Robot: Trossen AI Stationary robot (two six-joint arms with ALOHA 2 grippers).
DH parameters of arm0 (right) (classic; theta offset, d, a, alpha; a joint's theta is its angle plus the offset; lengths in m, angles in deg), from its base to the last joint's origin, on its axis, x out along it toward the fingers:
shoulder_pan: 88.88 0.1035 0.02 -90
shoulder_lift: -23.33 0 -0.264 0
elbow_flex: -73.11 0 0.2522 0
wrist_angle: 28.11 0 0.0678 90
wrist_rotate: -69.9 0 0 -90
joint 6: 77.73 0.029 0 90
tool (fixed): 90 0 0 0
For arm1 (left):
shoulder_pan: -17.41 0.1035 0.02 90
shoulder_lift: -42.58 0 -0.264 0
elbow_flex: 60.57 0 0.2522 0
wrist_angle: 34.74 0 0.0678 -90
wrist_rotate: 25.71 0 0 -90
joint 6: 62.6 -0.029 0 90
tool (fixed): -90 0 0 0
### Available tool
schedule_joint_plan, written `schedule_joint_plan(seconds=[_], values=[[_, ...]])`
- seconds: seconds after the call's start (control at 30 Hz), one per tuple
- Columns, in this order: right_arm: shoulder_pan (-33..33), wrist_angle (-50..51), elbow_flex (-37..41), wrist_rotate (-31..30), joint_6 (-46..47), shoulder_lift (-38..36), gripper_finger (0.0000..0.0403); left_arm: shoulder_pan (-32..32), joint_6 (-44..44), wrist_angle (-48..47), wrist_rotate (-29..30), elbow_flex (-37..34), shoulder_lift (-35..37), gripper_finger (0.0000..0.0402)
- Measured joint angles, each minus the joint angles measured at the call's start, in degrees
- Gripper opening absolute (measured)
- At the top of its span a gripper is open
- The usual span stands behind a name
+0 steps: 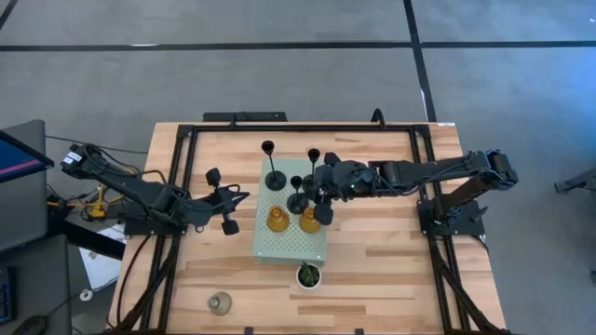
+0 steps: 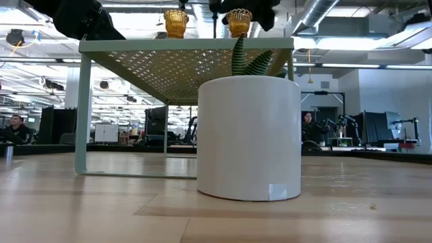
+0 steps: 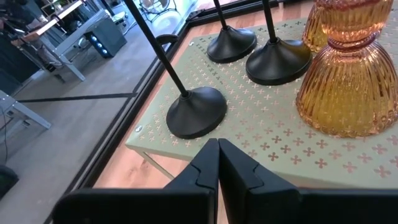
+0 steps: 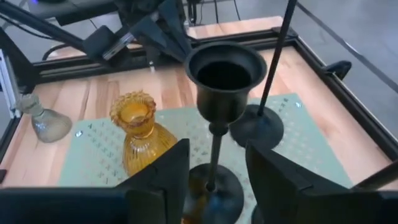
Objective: Pick & Place candle stick holders
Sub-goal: Adjust the black candle holders on the shelf
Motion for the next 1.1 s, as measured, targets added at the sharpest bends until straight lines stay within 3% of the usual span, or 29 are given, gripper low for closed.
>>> schedule_joint_plan(seconds=[0.27,0.57,0.73,1.0,1.1], values=[[-0.2,-1.2,0.0,-0.3,0.5,1.3,0.0164,0.0,0.0,0.0,0.0,0.0,0.0,0.0005],[-1.2,-4.5,-0.1,0.1,0.5,6.2,0.015,0.0,0.0,-0.1,-0.2,0.1,0.7,0.0005],[-1.1,-4.8,-1.5,0.1,0.3,5.6,0.0116,0.0,0.0,-0.4,-0.2,0.1,0.9,0.0005],[0.0,-4.6,-2.9,-0.1,-2.6,5.6,0.0025,0.0,0.0,-0.2,-0.1,0.1,0.9,0.0005],[0.1,-4.4,-2.9,-0.1,-2.7,5.7,0.0019,0.0,0.0,-0.2,-0.1,0.1,0.9,0.0005]])
